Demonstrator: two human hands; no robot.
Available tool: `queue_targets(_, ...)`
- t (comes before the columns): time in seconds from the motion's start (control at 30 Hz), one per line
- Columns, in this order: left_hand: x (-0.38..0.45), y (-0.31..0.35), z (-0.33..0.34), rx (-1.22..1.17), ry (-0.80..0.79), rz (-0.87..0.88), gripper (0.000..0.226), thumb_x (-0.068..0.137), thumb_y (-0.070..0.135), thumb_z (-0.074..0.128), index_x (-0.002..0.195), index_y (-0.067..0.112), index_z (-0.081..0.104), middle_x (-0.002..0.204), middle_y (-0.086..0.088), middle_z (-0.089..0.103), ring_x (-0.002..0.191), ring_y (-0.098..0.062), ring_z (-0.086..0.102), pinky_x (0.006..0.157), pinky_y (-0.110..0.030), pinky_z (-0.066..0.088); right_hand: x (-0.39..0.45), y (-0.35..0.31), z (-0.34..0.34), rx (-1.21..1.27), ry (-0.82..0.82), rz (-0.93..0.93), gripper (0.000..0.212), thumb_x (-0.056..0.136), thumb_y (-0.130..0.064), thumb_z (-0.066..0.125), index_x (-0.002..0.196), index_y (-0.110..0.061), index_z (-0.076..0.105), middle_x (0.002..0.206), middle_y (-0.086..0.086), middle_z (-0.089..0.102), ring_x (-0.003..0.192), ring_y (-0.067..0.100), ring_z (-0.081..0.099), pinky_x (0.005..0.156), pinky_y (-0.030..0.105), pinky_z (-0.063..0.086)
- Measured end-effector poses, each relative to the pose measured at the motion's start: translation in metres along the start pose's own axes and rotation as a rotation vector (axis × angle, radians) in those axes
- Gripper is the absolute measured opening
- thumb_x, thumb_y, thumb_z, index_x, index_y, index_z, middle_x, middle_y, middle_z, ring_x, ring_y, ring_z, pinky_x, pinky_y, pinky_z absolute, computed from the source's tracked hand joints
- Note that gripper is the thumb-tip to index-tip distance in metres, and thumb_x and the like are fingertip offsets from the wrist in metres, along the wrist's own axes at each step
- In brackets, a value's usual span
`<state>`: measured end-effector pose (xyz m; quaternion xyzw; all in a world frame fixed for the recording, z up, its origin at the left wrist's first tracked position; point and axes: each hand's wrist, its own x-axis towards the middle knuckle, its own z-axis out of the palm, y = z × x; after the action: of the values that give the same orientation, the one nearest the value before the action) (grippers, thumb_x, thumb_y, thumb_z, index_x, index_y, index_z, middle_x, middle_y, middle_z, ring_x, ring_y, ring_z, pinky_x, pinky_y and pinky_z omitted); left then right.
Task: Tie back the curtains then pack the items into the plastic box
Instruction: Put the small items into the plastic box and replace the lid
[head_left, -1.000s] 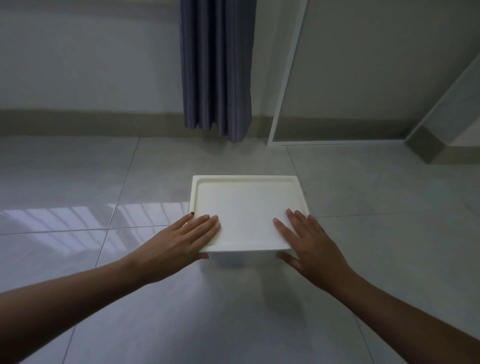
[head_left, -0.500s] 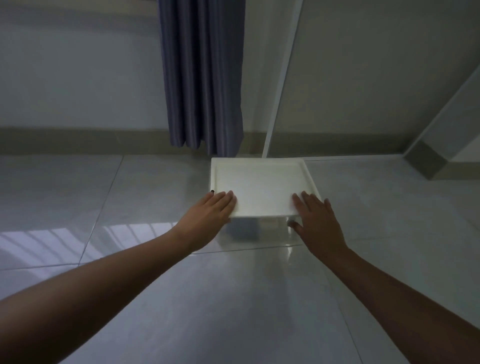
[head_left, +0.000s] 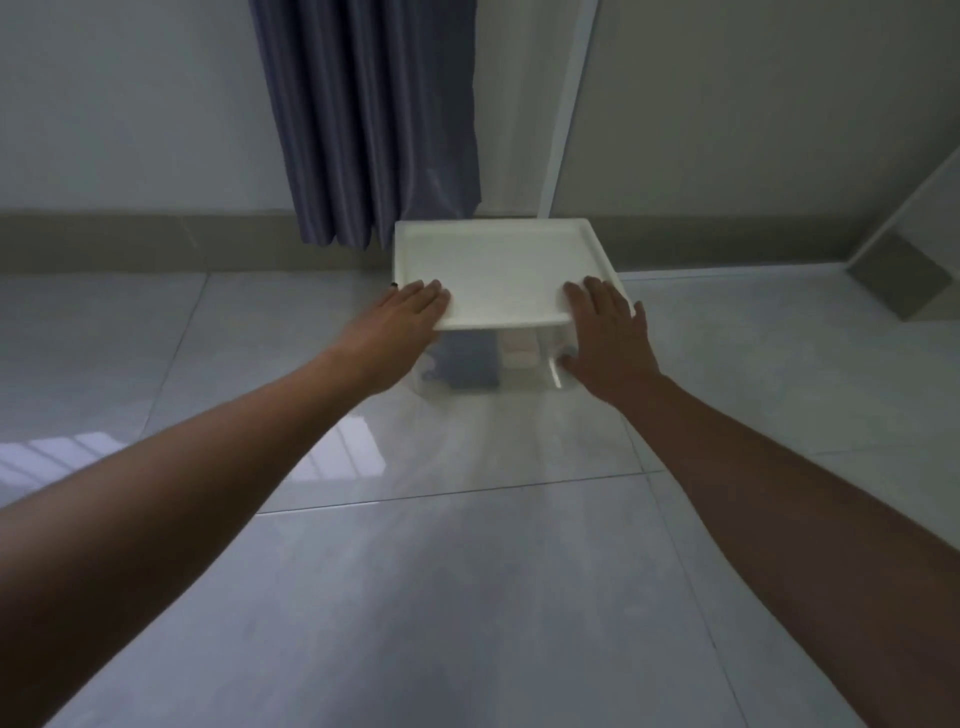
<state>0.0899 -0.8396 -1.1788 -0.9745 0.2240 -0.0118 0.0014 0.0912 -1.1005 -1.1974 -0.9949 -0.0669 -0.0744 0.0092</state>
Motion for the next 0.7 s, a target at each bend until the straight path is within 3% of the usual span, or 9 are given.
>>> queue_targets(0.5,0.008,-0.005,0.017,-0.038,0.096,-0.005,0.054,0.102,0.021,0.033,0.150,0.005,0.014,0.158,-0.012,0.013,0.146,-0.026,0.011,0.118,-0.038,0.006,0.012,0.003,0.014,-0.013,0.047,-0.012,0.086,0.079,-0.029,0.073,0.146,-0.015,0.021,0.155,0.010,0.021,0.144,0.030,0.017,0.113,0.059,0.015)
queue_targets(0.7,-0.027,0.009,-0.009,-0.174,0.105,-0.160,0.067,0.101,0.035,0.036,0.151,0.004,0.004,0.159,-0.012,0.000,0.147,-0.027,-0.001,0.120,-0.040,0.002,-0.011,-0.002,-0.022,-0.011,-0.008,-0.012,0.075,0.091,-0.046,0.050,0.151,-0.015,0.017,0.160,0.014,0.010,0.148,0.035,0.001,0.115,0.058,0.001)
